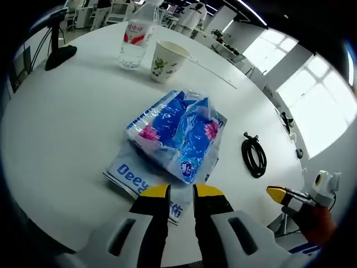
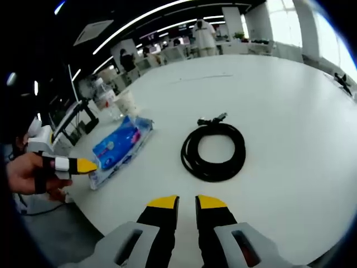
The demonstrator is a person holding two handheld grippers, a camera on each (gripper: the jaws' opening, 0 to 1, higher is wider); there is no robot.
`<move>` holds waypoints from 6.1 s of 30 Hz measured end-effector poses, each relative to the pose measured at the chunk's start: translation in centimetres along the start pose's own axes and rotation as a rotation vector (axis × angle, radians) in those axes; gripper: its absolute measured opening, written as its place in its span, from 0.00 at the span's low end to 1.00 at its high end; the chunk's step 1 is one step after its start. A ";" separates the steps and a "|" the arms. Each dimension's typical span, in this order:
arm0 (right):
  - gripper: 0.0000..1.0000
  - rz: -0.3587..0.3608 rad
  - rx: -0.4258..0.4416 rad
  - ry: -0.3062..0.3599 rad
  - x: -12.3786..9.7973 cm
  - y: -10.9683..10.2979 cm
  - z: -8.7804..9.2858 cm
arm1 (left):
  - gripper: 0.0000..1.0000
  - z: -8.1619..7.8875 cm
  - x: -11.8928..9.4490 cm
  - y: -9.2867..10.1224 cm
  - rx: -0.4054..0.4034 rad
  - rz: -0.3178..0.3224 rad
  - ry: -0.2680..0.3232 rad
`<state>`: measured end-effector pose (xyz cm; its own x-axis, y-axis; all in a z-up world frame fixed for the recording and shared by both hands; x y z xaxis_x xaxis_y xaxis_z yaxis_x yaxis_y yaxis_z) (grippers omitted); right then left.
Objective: Arrange the tabletop items into an orderly group along one side of the table until the central work area is clear of visible clutter.
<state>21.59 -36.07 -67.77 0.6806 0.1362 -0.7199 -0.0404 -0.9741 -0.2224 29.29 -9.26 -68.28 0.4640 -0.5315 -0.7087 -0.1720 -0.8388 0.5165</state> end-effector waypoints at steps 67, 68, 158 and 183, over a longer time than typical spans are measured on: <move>0.26 -0.125 0.038 0.074 -1.4 -5.3 0.2 | 0.00 0.2 -0.2 0.3 0.131 -0.033 -0.030; 0.26 -0.126 0.037 0.073 -1.4 -5.4 0.2 | 0.00 0.3 -0.1 0.5 0.141 -0.026 -0.034; 0.00 0.058 0.301 0.180 4.5 6.5 -11.2 | 0.23 2.1 0.0 3.5 0.212 0.145 -0.084; 0.00 0.105 0.243 0.136 9.2 10.8 -15.0 | 0.21 1.3 -0.7 2.3 0.165 0.098 -0.044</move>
<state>38.32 -48.09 -66.93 0.7544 -0.0047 -0.6564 -0.2788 -0.9076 -0.3140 27.43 -10.98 -67.15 0.4004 -0.6131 -0.6810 -0.3559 -0.7889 0.5010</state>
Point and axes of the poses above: the point that each gripper's makers call its tool centre point, and the gripper's own axes: x roughly forward along the fingers, y roughly to its right, z roughly out of its underside, the point moved 8 cm from there along -x, roughly backward along the fingers, and after that the axes turned 4 degrees about z, right-handed, at the moved point
